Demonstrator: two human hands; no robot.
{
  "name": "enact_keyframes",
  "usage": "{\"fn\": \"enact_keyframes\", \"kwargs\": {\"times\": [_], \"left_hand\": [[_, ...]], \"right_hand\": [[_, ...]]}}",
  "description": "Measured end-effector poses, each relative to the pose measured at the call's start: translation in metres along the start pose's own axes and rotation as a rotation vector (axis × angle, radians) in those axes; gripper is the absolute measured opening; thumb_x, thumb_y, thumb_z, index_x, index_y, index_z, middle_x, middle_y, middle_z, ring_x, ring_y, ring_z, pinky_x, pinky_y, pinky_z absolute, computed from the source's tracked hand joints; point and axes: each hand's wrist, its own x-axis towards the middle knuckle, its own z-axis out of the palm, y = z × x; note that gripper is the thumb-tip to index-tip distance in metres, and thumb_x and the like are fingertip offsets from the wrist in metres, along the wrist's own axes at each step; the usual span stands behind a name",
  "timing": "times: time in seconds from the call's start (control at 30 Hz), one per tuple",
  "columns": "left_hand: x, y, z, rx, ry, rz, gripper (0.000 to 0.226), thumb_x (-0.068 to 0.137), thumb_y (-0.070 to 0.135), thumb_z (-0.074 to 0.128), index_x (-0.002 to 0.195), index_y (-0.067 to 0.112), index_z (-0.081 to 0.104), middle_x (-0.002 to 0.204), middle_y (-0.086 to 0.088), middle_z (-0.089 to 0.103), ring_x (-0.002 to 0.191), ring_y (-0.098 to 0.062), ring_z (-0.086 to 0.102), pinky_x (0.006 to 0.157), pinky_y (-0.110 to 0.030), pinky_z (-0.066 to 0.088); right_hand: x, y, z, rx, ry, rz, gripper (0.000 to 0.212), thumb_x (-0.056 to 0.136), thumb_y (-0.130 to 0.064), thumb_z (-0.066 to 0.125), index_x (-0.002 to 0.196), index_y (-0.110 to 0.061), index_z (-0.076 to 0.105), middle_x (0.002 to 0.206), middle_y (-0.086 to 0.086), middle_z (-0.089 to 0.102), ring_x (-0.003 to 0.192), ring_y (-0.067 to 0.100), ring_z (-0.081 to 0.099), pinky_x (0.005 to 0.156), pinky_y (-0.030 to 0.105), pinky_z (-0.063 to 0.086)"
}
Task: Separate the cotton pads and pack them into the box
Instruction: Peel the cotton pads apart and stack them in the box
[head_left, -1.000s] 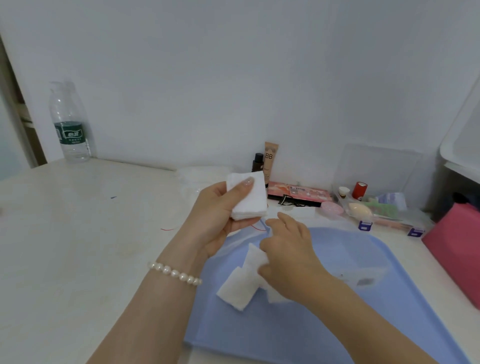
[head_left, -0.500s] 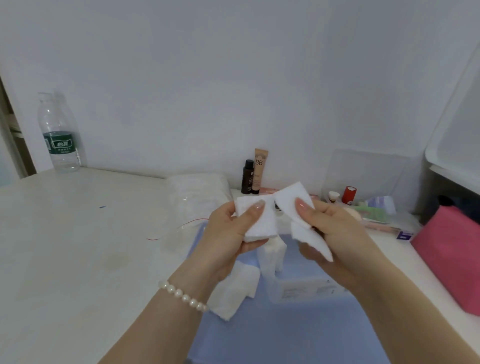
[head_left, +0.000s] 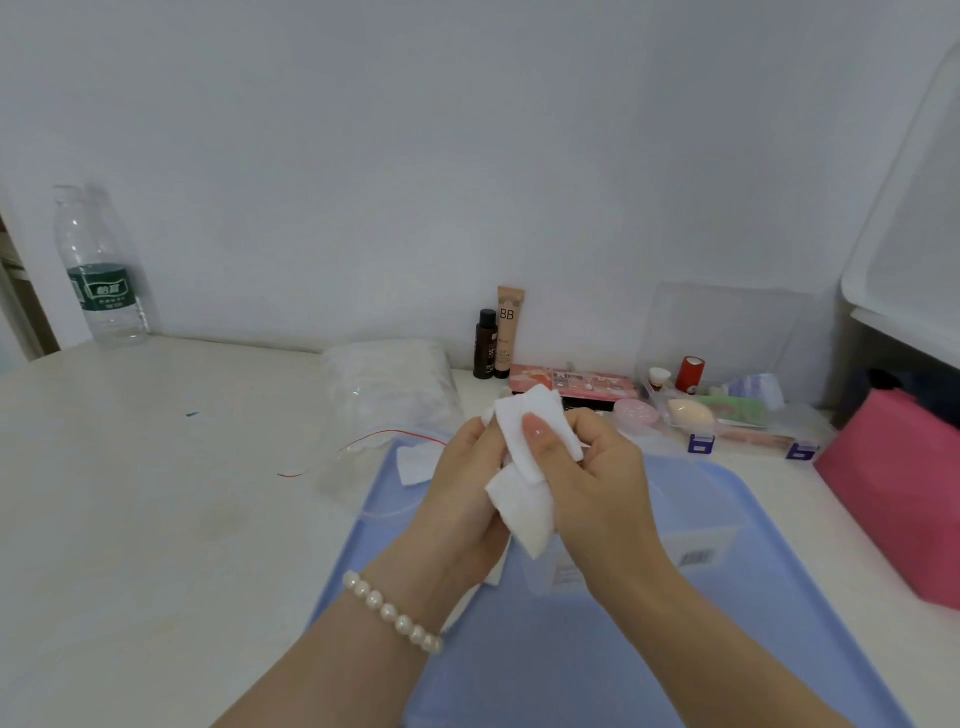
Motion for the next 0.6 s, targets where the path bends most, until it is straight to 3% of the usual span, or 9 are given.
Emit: {"fn": "enact_keyframes", "kwargs": {"times": [0.17, 0.27, 0.37, 0.5, 0.6], "left_hand": [[-0.0009, 0.0067, 0.0000, 0.004, 0.020, -0.041, 0.032, 0.094, 0.030, 0.051, 0.106, 0.001, 0.059, 0.081, -0.014, 0.065, 0.072, -0.021, 0.066, 0.057, -0.027, 0.053], [-0.0019, 0.0066, 0.0021, -0.019, 0.033, -0.059, 0.039, 0.093, 0.032, 0.050, 0.113, -0.001, 0.058, 0.084, -0.014, 0.066, 0.076, -0.022, 0.066, 0.059, -0.028, 0.054], [-0.0021, 0.0063, 0.0018, -0.042, 0.035, -0.073, 0.037, 0.094, 0.035, 0.049, 0.104, 0.001, 0.061, 0.078, -0.011, 0.067, 0.073, -0.019, 0.067, 0.060, -0.027, 0.055], [-0.0046, 0.0074, 0.0047, -0.057, 0.015, -0.090, 0.049, 0.090, 0.049, 0.047, 0.090, 0.004, 0.067, 0.075, -0.011, 0.071, 0.069, -0.019, 0.070, 0.061, -0.029, 0.058], [-0.0047, 0.0050, 0.0050, 0.032, 0.009, -0.033, 0.062, 0.075, 0.046, 0.060, 0.112, -0.003, 0.059, 0.093, -0.018, 0.068, 0.085, -0.025, 0.069, 0.068, -0.032, 0.057]], "right_hand": [[-0.0027, 0.0029, 0.0002, -0.052, 0.050, -0.053, 0.026, 0.090, -0.023, 0.058, 0.067, -0.013, 0.054, 0.057, -0.010, 0.050, 0.053, 0.004, 0.045, 0.047, 0.016, 0.038], [-0.0021, 0.0042, 0.0002, -0.071, 0.076, -0.064, 0.026, 0.091, -0.023, 0.057, 0.070, -0.007, 0.054, 0.060, -0.006, 0.051, 0.055, 0.006, 0.045, 0.050, 0.019, 0.039], [-0.0014, 0.0053, 0.0004, -0.085, 0.080, -0.058, 0.024, 0.092, -0.023, 0.056, 0.074, -0.006, 0.056, 0.066, 0.002, 0.054, 0.058, 0.008, 0.047, 0.051, 0.021, 0.040], [-0.0010, 0.0046, -0.0003, -0.102, 0.079, -0.048, 0.024, 0.092, -0.023, 0.055, 0.073, -0.008, 0.055, 0.064, -0.001, 0.054, 0.056, 0.007, 0.047, 0.050, 0.018, 0.040], [-0.0006, 0.0043, -0.0013, -0.093, 0.068, -0.048, 0.025, 0.091, -0.023, 0.056, 0.069, -0.012, 0.054, 0.059, -0.008, 0.051, 0.053, 0.002, 0.046, 0.047, 0.014, 0.038]]}}
